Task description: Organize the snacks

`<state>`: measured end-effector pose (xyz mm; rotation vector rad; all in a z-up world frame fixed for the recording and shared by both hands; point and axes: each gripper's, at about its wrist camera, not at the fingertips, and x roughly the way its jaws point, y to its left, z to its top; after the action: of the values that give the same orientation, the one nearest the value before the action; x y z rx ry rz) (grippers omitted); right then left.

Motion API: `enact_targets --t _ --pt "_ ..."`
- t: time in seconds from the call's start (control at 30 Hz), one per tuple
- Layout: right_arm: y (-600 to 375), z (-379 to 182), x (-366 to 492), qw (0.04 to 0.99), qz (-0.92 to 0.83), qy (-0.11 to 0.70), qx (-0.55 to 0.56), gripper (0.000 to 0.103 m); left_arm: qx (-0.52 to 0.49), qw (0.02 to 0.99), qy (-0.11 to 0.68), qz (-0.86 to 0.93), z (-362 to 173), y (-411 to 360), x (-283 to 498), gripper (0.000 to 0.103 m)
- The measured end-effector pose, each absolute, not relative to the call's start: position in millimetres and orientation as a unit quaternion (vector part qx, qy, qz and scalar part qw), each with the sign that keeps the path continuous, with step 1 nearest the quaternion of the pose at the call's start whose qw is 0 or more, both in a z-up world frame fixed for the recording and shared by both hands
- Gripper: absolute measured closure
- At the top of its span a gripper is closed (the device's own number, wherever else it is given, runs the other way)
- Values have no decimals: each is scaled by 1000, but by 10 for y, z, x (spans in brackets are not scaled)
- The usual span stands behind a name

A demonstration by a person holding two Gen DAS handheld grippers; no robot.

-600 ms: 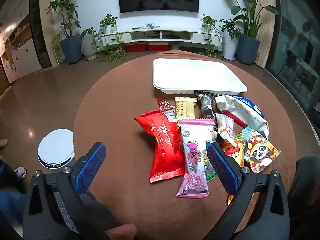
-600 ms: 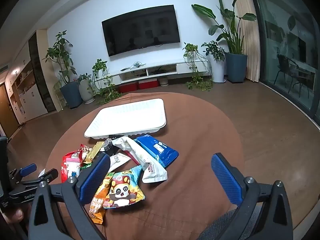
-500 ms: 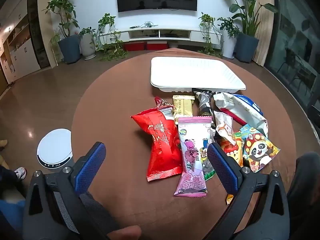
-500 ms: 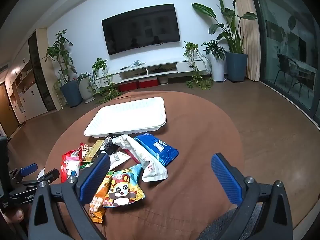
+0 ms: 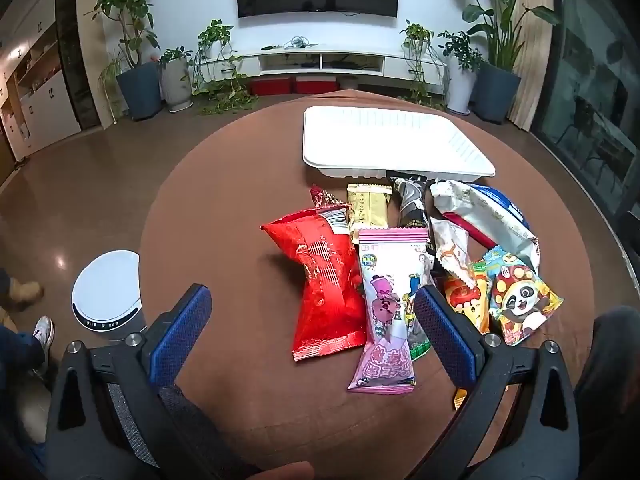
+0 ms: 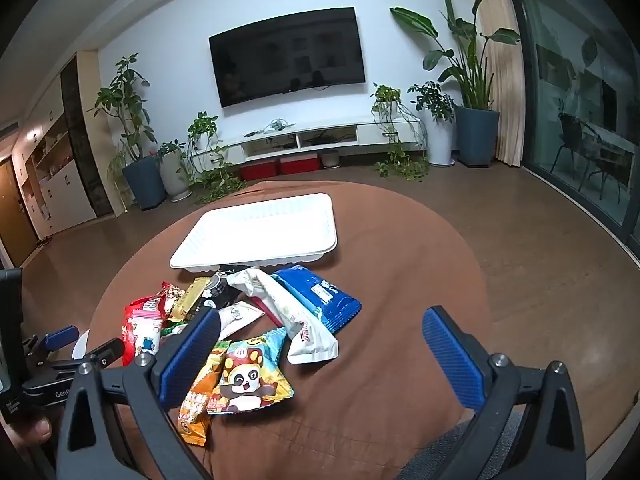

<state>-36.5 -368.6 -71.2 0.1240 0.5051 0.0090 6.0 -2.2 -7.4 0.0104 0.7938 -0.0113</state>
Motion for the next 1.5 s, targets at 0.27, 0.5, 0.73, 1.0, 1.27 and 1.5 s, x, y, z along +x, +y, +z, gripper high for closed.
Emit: enact_targets --t 0.27,0.5,0.73,1.0,1.27,1.5 --pt "-3654 -700 -376 966 6 252 57 0 10 921 390 -8 -94 -51 63 0" --pt "-3650 -668 -396 965 5 255 57 0 8 921 390 -9 -101 -50 68 0" --pt "-3655 -680 -392 965 5 255 58 0 8 920 391 -10 -95 -50 67 0" --pt "-3648 -687 -385 965 5 256 58 0 8 920 392 -10 -104 -54 69 0" --pt "-3643 -687 -380 965 5 255 56 0 8 920 393 -10 -122 -53 77 0" --pt "-3644 -691 -378 965 5 256 57 0 7 919 394 -9 -145 -41 89 0"
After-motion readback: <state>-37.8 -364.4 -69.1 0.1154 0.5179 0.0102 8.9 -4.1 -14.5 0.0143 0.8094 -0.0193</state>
